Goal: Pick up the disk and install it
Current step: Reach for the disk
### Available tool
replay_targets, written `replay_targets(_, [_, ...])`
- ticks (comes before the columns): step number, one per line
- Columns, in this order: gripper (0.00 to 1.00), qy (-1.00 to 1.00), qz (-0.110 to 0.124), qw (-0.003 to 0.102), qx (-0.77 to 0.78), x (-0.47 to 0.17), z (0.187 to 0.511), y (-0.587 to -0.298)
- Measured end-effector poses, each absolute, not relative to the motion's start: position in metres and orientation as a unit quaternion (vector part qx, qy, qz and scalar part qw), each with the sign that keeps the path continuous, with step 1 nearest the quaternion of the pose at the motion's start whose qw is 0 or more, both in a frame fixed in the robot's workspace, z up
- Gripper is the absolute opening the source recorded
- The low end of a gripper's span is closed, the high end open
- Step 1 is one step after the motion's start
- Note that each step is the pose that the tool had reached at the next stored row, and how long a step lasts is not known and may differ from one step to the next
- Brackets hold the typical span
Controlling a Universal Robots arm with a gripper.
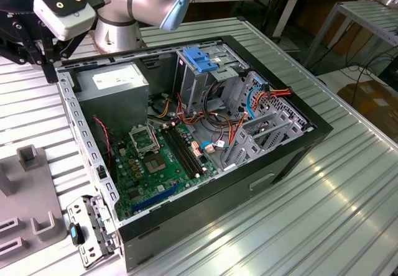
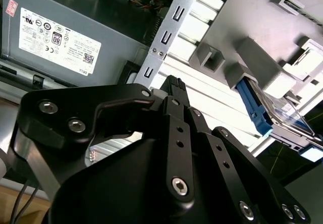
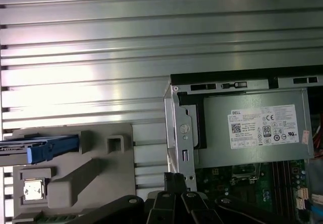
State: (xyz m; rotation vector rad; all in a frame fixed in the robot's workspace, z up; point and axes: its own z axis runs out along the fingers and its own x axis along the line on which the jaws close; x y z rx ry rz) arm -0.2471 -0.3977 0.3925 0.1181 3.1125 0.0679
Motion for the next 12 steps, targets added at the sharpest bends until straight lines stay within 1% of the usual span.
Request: replay_targets(12, [0.11, 0.999, 0.022, 0.013, 0.038, -0.267, 0.392, -0.398])
